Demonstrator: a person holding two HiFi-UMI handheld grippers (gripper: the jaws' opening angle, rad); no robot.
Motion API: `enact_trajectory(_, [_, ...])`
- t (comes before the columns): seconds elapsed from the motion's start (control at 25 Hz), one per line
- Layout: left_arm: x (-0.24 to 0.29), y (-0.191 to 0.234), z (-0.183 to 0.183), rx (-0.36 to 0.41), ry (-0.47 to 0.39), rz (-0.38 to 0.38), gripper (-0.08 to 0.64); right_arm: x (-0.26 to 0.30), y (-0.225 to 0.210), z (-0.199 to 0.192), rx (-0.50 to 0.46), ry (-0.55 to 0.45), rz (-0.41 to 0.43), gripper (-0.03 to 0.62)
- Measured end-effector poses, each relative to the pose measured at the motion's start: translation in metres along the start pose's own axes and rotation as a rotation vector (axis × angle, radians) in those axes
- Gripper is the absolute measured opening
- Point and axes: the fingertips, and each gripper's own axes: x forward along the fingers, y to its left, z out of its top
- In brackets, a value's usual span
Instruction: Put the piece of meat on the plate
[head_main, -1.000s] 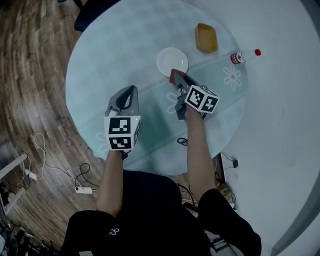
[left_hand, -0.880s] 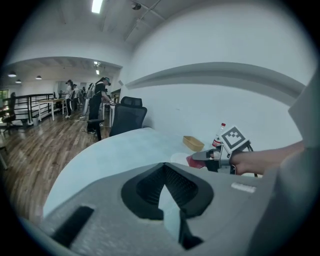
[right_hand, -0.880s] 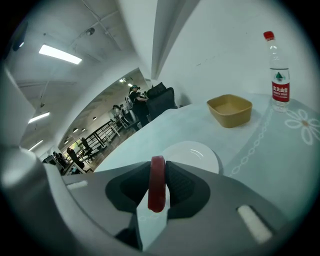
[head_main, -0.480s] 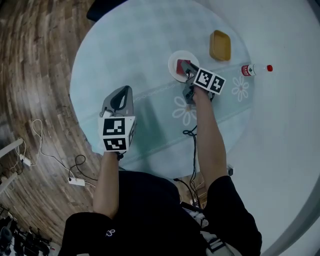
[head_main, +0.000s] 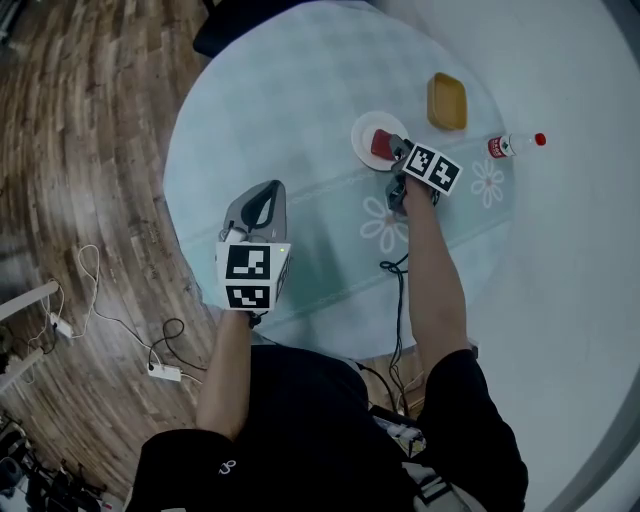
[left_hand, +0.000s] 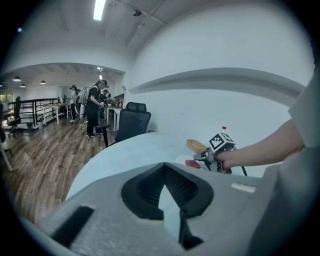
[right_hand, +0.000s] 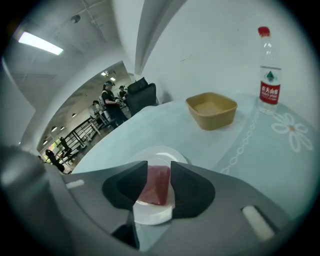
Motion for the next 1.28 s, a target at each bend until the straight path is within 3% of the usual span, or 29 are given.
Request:
enact_trajectory(0.08, [-0.009,0.010,0.003,-0.011,-0.009,0.011,-0.006,-0.025,0.004,0.011,-0.003,-0.093,-0.032,0.138])
enact_trajectory(0.2, [-0.021,0.019,0.019,-0.022,-0.045,0.006,-0.006,-0.077,0.034,0.035,0.009,-0.260,0.024,0.097])
enact_trajectory(0.32, [-0.025,0.005,0.035,-0.008,-0.084,-0.046,-0.006,-0.135,0.061,0.055,0.015,-0.419,0.068,0.031])
enact_trajectory(0.36, [-0.024,-0.004,0.039,0.002,-0.093,-0.071,-0.006,-0.154,0.068,0.059,-0.005,-0.462,0.064,0.006])
enact_trajectory(0.52, [-0.028,-0.027,0.063,0.060,-0.155,-0.162,-0.006,-0.239,0.101,0.062,-0.190,-0.593,-0.040,0.005])
enact_trajectory(0.64, [-0.043,-0.040,0.093,0.102,-0.233,-0.201,-0.006,-0.297,0.135,0.057,-0.272,-0.689,-0.057,0.006])
enact_trajectory(0.76, [-0.063,-0.066,0.116,0.168,-0.297,-0.244,-0.006,-0.328,0.151,0.036,-0.316,-0.670,-0.136,0.009])
enact_trajectory(0.92, [-0.085,-0.094,0.124,0.263,-0.335,-0.298,-0.006,-0.344,0.172,0.009,-0.326,-0.661,-0.144,0.011])
enact_trajectory(1.04, [-0.092,-0.105,0.117,0.271,-0.321,-0.336,-0.006,-0.346,0.178,-0.009,-0.349,-0.638,-0.156,0.011])
enact_trajectory(1.28, [-0.105,-0.117,0.121,0.291,-0.340,-0.356,-0.006,-0.365,0.193,-0.010,-0.382,-0.686,-0.135,0.011])
